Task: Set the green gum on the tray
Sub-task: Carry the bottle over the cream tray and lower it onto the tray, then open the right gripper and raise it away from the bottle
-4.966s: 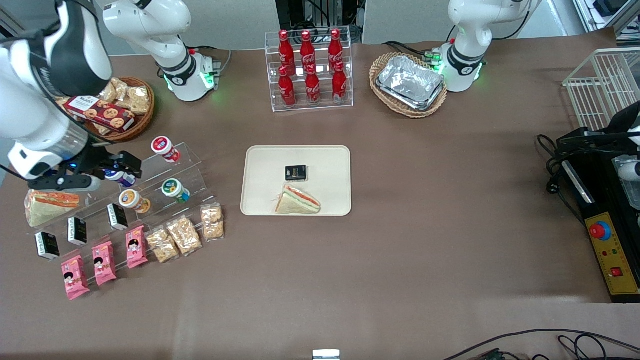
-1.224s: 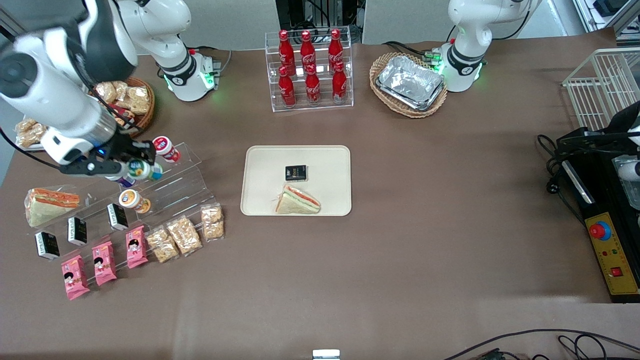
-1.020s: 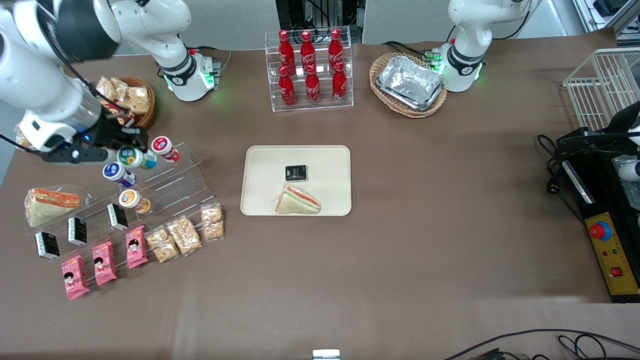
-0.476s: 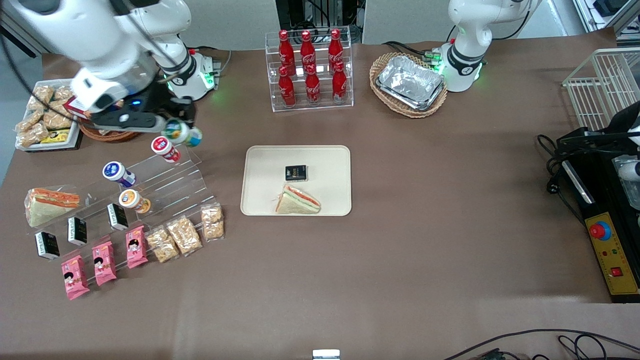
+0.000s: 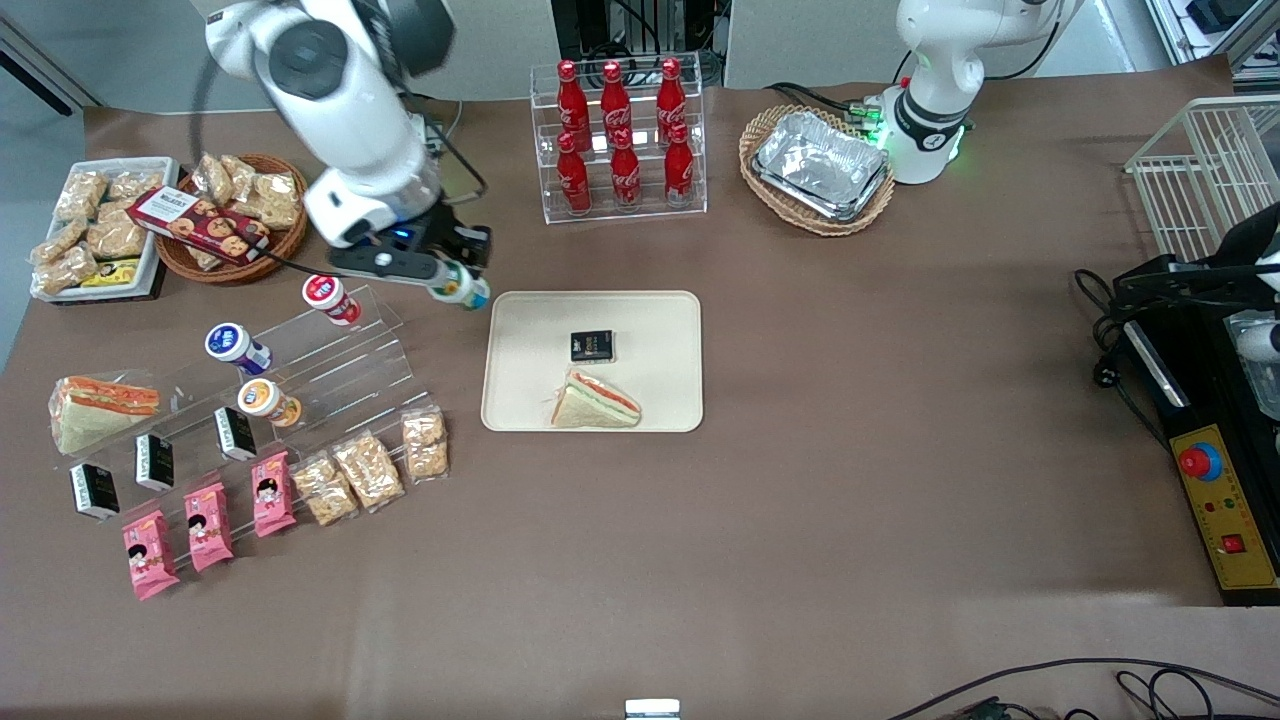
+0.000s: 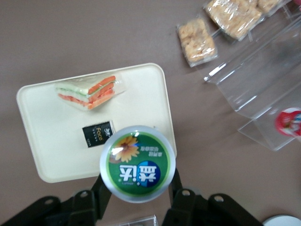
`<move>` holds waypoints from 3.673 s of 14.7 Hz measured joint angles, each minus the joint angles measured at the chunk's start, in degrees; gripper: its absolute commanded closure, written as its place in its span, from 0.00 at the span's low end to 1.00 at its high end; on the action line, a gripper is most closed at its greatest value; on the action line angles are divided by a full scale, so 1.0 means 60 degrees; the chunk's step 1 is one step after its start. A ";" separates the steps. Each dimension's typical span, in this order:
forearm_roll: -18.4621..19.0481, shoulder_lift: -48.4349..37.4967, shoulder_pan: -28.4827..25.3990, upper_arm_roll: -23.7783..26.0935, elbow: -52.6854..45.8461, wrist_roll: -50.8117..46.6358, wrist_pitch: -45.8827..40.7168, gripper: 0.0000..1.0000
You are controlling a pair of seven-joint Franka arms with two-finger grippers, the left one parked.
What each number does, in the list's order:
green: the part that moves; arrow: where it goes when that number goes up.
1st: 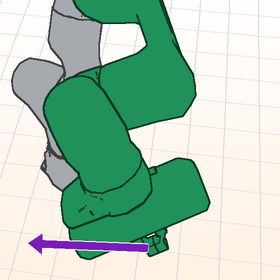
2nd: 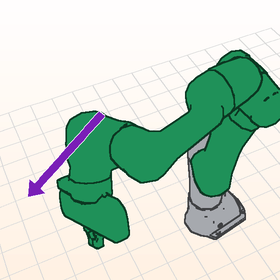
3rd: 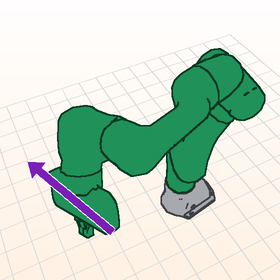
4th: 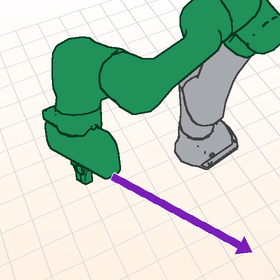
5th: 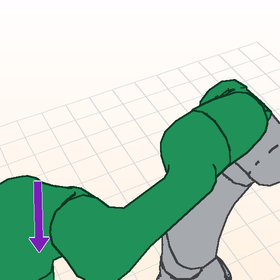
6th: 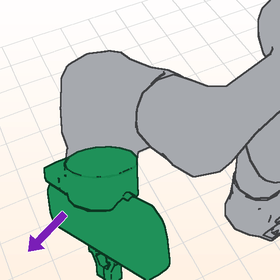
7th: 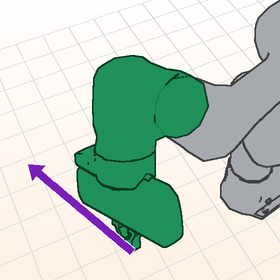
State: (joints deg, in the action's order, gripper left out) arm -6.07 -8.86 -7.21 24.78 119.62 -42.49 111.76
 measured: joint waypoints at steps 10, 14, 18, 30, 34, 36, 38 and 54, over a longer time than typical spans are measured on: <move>-0.0001 0.0058 0.0041 0.0934 0.4409 -0.1306 0.5236 0.90; -0.0001 0.0699 0.0049 0.0933 0.4755 -0.1439 0.6289 0.90; -0.0001 0.1379 0.0030 0.0935 0.4897 -0.1606 0.7090 0.90; -0.0001 0.2123 -0.0114 0.0956 0.5266 -0.1849 0.8067 0.00; -0.0001 0.2144 -0.0118 0.0956 0.5265 -0.2082 0.8111 0.00; -0.0001 0.2142 -0.0116 0.0955 0.5249 -0.2097 0.8161 0.00; -0.0001 0.2066 -0.0112 0.0951 0.5148 -0.2098 0.8203 0.00; 0.0019 -0.0126 -0.0081 0.0479 -0.1832 -0.1043 -0.2126 0.00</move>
State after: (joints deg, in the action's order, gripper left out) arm -5.96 -9.61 -7.70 27.65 108.64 -48.75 99.01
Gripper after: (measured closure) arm 0.000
